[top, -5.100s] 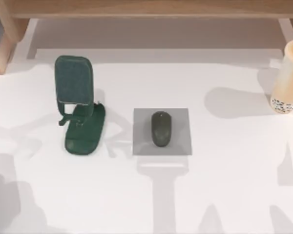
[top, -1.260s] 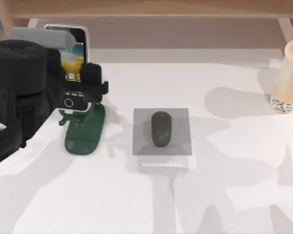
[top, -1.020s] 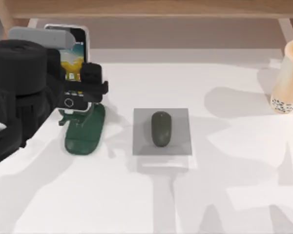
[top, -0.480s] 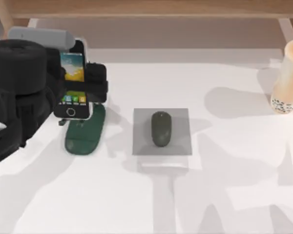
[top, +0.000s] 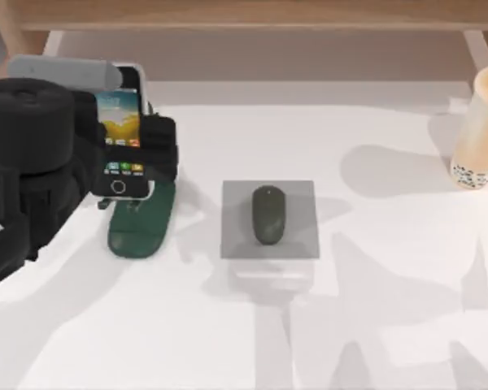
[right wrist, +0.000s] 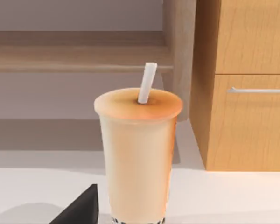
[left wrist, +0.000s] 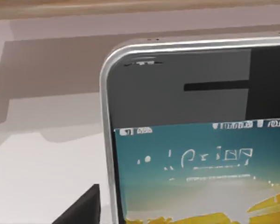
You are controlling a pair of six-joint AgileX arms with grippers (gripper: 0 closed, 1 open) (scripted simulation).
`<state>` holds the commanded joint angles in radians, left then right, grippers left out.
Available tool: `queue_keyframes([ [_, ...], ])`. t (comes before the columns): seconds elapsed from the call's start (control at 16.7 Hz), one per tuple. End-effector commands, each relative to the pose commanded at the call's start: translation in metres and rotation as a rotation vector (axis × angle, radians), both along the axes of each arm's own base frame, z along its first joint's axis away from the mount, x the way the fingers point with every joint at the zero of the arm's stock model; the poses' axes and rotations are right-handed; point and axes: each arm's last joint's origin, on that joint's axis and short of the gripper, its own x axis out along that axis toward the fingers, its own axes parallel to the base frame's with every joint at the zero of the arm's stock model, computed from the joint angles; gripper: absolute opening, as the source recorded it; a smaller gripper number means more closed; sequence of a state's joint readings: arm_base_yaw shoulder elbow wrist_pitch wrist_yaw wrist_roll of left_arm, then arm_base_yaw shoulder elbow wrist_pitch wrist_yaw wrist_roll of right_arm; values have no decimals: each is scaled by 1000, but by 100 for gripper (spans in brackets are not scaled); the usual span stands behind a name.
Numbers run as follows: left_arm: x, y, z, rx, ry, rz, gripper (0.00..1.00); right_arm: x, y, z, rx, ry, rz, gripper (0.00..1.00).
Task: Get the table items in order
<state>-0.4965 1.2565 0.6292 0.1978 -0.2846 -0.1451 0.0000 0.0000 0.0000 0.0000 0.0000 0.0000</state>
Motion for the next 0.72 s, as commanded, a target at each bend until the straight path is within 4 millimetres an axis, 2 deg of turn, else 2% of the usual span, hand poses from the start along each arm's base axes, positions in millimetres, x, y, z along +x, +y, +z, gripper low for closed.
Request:
queue_keyframes([
  [0.3, -14, 0, 0, 0, -1, 0, 100, 0, 0, 0, 0, 0, 0, 100],
  [0.72, -17, 7, 1, -4, -9, 9, 100, 0, 0, 0, 0, 0, 0, 100],
])
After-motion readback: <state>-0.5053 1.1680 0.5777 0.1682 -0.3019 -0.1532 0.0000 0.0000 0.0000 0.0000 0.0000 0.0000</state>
